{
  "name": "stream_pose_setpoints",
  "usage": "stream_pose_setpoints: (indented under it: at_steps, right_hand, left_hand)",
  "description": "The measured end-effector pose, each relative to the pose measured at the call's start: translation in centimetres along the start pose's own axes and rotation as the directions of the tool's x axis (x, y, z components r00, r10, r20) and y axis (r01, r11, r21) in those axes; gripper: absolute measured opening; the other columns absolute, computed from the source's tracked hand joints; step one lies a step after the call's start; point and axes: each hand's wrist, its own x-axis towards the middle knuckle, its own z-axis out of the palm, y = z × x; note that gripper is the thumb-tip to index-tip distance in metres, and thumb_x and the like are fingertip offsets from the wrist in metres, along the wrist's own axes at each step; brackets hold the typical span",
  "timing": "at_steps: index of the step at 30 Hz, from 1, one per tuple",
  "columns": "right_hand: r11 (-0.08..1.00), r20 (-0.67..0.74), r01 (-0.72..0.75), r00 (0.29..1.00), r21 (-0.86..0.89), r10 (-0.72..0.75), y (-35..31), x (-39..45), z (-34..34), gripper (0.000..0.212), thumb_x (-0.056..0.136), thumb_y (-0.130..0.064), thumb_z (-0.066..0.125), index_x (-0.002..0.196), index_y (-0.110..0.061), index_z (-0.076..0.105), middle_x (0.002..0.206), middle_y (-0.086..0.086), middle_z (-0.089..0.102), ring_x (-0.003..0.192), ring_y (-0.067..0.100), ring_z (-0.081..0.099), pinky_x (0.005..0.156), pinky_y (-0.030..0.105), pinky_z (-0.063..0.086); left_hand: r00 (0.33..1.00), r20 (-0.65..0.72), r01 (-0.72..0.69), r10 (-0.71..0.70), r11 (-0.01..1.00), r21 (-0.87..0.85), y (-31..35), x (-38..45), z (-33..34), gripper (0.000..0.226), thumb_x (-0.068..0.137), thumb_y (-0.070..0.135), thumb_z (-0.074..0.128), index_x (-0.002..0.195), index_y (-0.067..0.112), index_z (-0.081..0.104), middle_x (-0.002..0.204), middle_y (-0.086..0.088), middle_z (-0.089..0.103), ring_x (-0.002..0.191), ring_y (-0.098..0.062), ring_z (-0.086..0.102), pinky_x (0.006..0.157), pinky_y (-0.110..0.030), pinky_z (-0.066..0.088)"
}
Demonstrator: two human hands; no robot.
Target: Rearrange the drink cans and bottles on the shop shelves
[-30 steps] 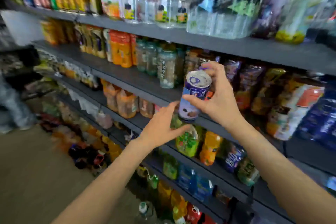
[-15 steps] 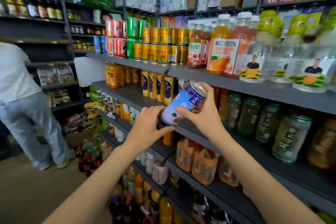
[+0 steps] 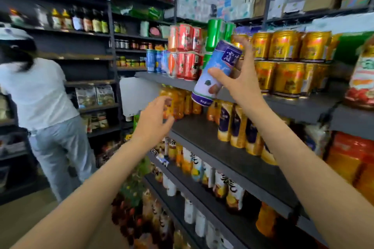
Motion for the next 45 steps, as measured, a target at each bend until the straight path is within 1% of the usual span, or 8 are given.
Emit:
stream_pose_setpoints:
  at_steps: [6, 16, 20, 24, 28, 32, 36, 45]
  right_hand:
    - [0.977, 0.095, 0.053, 0.995, -0.206, -0.033, 5.6, 7.9, 9.0, 0.055, 0.077, -0.015, 0.075, 0.112, -0.028, 0.035, 0.095, -0.023, 0.054, 0.073, -0.017, 0.058, 0.063, 0.006, 0.044]
    - [0.893, -0.148, -0.031, 0.988, -0.448, -0.039, 17.5, 20.6, 25.1, 0.059, 0.072, -0.020, 0.079, 0.115, -0.026, 0.039, 0.091, -0.023, 0.055, 0.075, -0.016, 0.056, 0.067, 0.010, 0.046]
    - [0.822, -0.155, -0.081, 0.988, -0.564, -0.009, 21.5, 25.4, 30.9, 0.063, 0.072, -0.021, 0.079, 0.121, -0.020, 0.040, 0.099, -0.011, 0.060, 0.091, 0.011, 0.062, 0.083, 0.032, 0.049]
    - [0.686, -0.202, -0.211, 0.975, -0.696, 0.095, 25.3, 29.2, 34.8, 0.077, 0.075, -0.029, 0.077, 0.135, -0.018, 0.031, 0.112, 0.004, 0.064, 0.102, 0.025, 0.060, 0.079, 0.031, 0.045]
    - [0.611, -0.361, -0.388, 0.916, -0.690, 0.175, 28.3, 30.3, 37.5, 0.086, 0.082, -0.028, 0.071, 0.146, -0.016, 0.015, 0.113, 0.016, 0.063, 0.079, 0.022, 0.061, 0.071, 0.030, 0.044]
    - [0.640, -0.350, -0.373, 0.921, -0.672, 0.170, 30.6, 29.8, 38.3, 0.094, 0.081, -0.024, 0.073, 0.149, -0.013, 0.008, 0.146, 0.009, 0.035, 0.122, 0.024, 0.047, 0.092, 0.031, 0.038]
    - [0.621, -0.318, -0.416, 0.909, -0.664, 0.269, 31.3, 29.0, 37.6, 0.080, 0.082, -0.017, 0.066, 0.145, -0.008, 0.018, 0.134, 0.009, 0.048, 0.110, 0.017, 0.052, 0.079, 0.018, 0.034]
    - [0.375, -0.281, -0.412, 0.891, -0.831, 0.355, 32.5, 29.8, 38.9, 0.055, 0.089, -0.030, 0.062, 0.128, -0.002, 0.035, 0.102, 0.019, 0.058, 0.099, 0.032, 0.056, 0.063, 0.027, 0.028]
  left_hand:
    - [0.995, -0.024, 0.100, -0.101, 0.994, -0.044, -12.5, 8.7, 0.3, 0.041, 0.090, 0.009, 0.053, 0.129, 0.004, 0.042, 0.123, -0.009, 0.053, 0.112, -0.023, 0.050, 0.089, -0.030, 0.038]
    - [0.992, -0.009, -0.123, 0.123, 0.987, -0.099, -33.6, 27.2, 6.9, 0.038, 0.086, 0.005, 0.055, 0.123, 0.005, 0.051, 0.122, -0.013, 0.054, 0.115, -0.032, 0.045, 0.098, -0.043, 0.037]
    - [0.988, -0.127, -0.108, 0.089, 0.982, -0.154, -38.6, 33.7, 9.0, 0.041, 0.081, 0.005, 0.059, 0.122, -0.001, 0.052, 0.127, -0.021, 0.048, 0.117, -0.041, 0.040, 0.097, -0.042, 0.029]
    - [0.999, -0.053, -0.006, -0.010, 0.952, -0.307, -41.4, 37.3, 10.6, 0.052, 0.086, 0.010, 0.057, 0.134, 0.001, 0.040, 0.142, -0.026, 0.028, 0.129, -0.043, 0.025, 0.105, -0.046, 0.024]
    - [0.999, 0.042, -0.002, 0.018, 0.935, -0.355, -42.8, 39.7, 11.8, 0.051, 0.088, 0.012, 0.056, 0.136, 0.005, 0.037, 0.148, -0.023, 0.020, 0.136, -0.038, 0.019, 0.107, -0.042, 0.022]
    - [0.995, 0.077, -0.028, 0.055, 0.949, -0.313, -42.4, 40.9, 13.4, 0.050, 0.089, 0.018, 0.053, 0.135, 0.008, 0.037, 0.145, -0.017, 0.031, 0.132, -0.034, 0.032, 0.104, -0.044, 0.028]
    - [0.998, -0.011, -0.059, 0.058, 0.967, -0.247, -42.4, 40.3, 14.8, 0.043, 0.091, 0.025, 0.047, 0.132, 0.011, 0.041, 0.147, -0.011, 0.031, 0.132, -0.029, 0.031, 0.105, -0.040, 0.020]
    - [0.993, -0.108, -0.079, 0.051, 0.958, -0.277, -42.5, 40.2, 15.6, 0.045, 0.079, 0.027, 0.044, 0.117, 0.005, 0.053, 0.135, -0.016, 0.047, 0.121, -0.033, 0.045, 0.099, -0.042, 0.030]
